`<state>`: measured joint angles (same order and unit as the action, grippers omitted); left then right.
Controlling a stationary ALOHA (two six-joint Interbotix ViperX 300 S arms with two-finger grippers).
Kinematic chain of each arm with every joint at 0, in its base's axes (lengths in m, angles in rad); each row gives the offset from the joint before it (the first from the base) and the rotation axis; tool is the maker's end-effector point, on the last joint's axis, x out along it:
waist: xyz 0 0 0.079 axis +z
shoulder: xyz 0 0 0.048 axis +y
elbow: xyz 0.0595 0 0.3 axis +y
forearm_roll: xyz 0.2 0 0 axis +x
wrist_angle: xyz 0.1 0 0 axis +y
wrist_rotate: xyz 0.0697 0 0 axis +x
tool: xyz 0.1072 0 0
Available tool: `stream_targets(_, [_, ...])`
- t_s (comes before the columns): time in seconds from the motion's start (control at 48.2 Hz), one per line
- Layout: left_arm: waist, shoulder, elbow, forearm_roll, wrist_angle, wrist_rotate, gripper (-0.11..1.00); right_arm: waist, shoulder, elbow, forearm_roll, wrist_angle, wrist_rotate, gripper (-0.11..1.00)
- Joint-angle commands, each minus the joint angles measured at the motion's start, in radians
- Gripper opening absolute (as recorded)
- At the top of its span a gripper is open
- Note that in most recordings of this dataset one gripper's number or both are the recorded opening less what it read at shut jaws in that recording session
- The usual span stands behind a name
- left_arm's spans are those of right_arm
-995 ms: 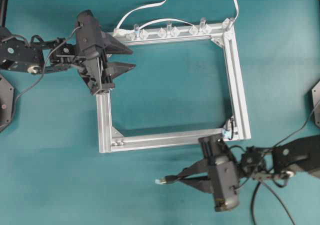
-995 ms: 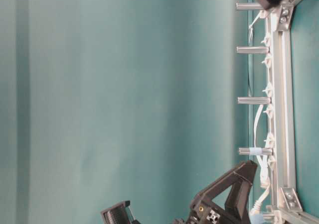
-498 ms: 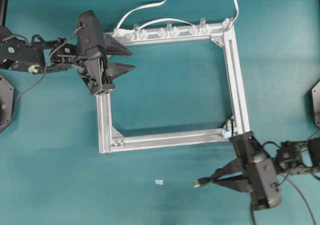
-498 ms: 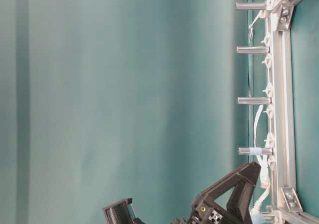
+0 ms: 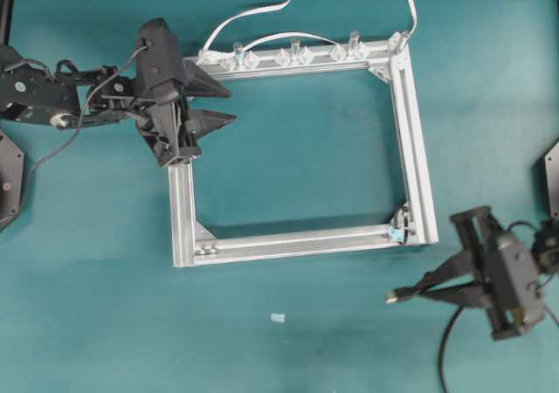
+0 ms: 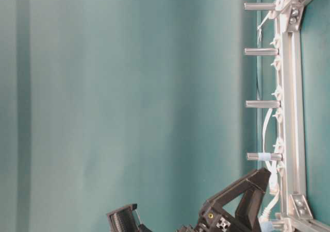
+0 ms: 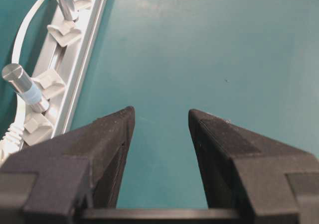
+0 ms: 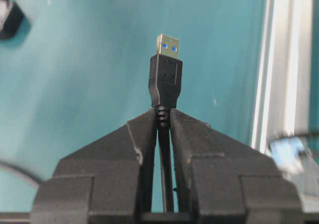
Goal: Insert the wire through the string loop located on the right side.
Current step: 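Carry the USB plug right and up toward the zip-tie loop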
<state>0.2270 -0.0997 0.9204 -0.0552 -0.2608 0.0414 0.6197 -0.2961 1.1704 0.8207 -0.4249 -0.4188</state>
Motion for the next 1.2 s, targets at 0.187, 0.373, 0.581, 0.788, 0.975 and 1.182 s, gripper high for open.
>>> stream_targets(0.187, [-0.003, -0.020, -0.017, -0.003, -0.002, -0.003, 0.50, 0.005, -0.190, 0.129, 0.000, 0.037, -0.021, 0.12])
stream_targets(0.373, [-0.002, -0.020, -0.012, -0.003, -0.003, -0.002, 0.50, 0.002, -0.290, 0.192, -0.002, 0.072, -0.054, 0.12])
stream_targets(0.581, [-0.002, -0.020, -0.014, -0.003, -0.002, -0.002, 0.50, -0.015, -0.374, 0.236, -0.003, 0.103, -0.069, 0.12])
stream_targets(0.788, [-0.002, -0.020, -0.017, -0.003, -0.002, -0.002, 0.50, -0.037, -0.394, 0.249, -0.005, 0.132, -0.106, 0.12])
stream_targets(0.975, [-0.002, -0.020, -0.017, -0.003, -0.002, -0.002, 0.50, -0.066, -0.394, 0.247, -0.005, 0.132, -0.112, 0.12])
stream_targets(1.182, [-0.002, -0.020, -0.017, -0.003, -0.002, -0.002, 0.50, -0.137, -0.387, 0.247, -0.014, 0.132, -0.115, 0.12])
